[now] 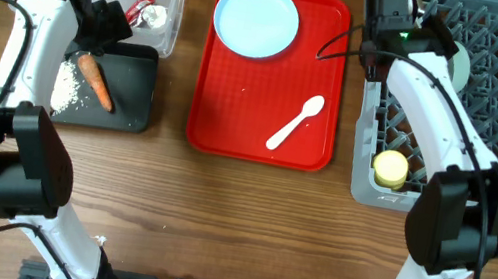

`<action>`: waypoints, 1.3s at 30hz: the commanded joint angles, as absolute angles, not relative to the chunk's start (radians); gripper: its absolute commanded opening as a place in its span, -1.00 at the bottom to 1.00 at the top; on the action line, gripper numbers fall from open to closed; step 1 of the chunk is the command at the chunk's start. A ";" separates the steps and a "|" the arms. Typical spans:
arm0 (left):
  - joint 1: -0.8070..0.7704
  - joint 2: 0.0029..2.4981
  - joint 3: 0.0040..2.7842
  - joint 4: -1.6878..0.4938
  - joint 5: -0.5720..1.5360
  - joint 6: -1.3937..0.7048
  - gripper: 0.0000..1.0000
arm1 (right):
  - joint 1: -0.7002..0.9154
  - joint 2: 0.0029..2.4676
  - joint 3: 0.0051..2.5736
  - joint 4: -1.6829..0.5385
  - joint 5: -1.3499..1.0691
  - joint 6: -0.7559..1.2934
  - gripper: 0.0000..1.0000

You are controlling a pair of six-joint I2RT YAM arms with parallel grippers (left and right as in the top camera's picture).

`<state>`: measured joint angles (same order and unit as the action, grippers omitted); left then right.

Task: Sort waste into correct bins and load items into the dishwasher rack
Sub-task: 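Place the green bowl in the rack beside the blue bowl and release, then move the right gripper back to the light-blue plate on the red tray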

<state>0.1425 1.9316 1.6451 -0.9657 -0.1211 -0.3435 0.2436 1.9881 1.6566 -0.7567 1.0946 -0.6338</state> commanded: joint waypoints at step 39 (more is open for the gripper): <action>0.141 1.912 1.656 -0.966 -0.116 -0.353 1.00 | 0.422 2.006 1.628 -0.888 1.071 -0.654 -0.09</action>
<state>0.1425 1.9316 1.6451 -0.9657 -0.1211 -0.3435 0.4152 1.9938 1.6367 -0.8791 1.0649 -0.6590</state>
